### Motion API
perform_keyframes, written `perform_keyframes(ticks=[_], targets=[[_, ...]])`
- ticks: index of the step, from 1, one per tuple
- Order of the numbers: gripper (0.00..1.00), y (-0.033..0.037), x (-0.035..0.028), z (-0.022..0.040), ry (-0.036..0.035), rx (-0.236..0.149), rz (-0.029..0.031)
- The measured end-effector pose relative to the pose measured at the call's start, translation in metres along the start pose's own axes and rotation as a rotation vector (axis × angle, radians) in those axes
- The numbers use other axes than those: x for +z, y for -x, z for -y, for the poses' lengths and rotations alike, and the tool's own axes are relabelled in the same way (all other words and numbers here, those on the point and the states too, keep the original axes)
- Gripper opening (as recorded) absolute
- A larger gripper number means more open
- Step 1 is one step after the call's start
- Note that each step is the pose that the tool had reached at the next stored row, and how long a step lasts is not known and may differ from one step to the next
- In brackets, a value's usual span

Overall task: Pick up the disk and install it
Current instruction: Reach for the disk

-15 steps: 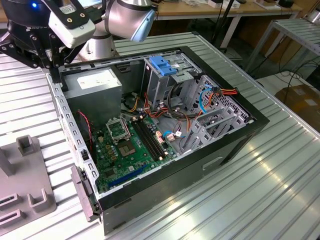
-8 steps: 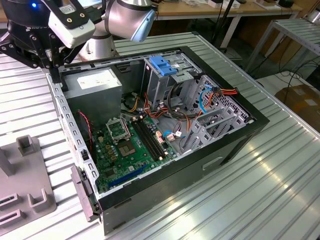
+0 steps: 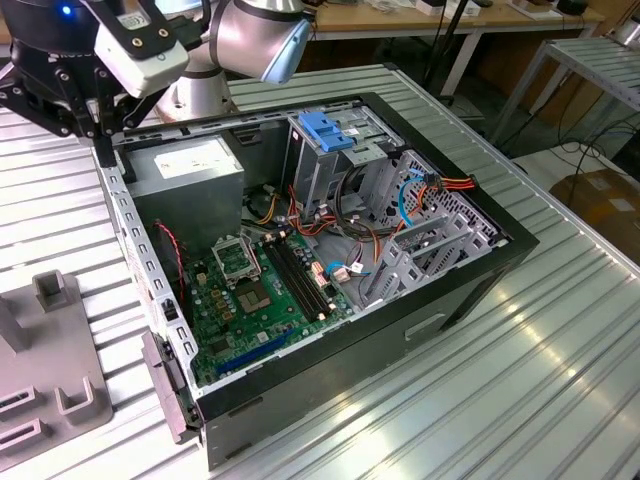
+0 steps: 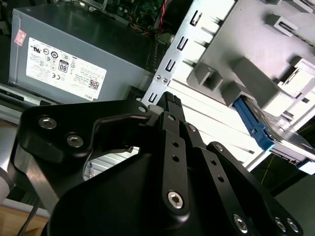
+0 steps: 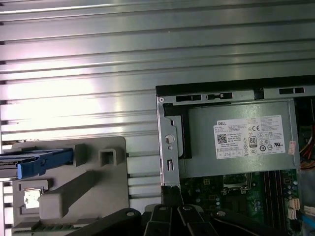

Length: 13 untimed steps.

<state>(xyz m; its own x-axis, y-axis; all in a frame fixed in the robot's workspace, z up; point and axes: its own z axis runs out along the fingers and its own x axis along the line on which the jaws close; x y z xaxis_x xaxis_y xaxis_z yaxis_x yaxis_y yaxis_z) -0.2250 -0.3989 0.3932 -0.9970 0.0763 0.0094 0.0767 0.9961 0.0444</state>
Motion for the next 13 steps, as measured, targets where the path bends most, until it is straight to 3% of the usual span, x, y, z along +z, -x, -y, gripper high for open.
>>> perform_keyframes(ticks=[6,8,13], targets=[[0.10,-0.0108,0.0007,0.0006,-0.0012,0.001,-0.0171],[0.10,-0.0211,0.0014,0.0006,-0.0017,0.001,-0.0230],[0.10,-0.0353,0.0021,0.0001,-0.0022,0.001,-0.0292]])
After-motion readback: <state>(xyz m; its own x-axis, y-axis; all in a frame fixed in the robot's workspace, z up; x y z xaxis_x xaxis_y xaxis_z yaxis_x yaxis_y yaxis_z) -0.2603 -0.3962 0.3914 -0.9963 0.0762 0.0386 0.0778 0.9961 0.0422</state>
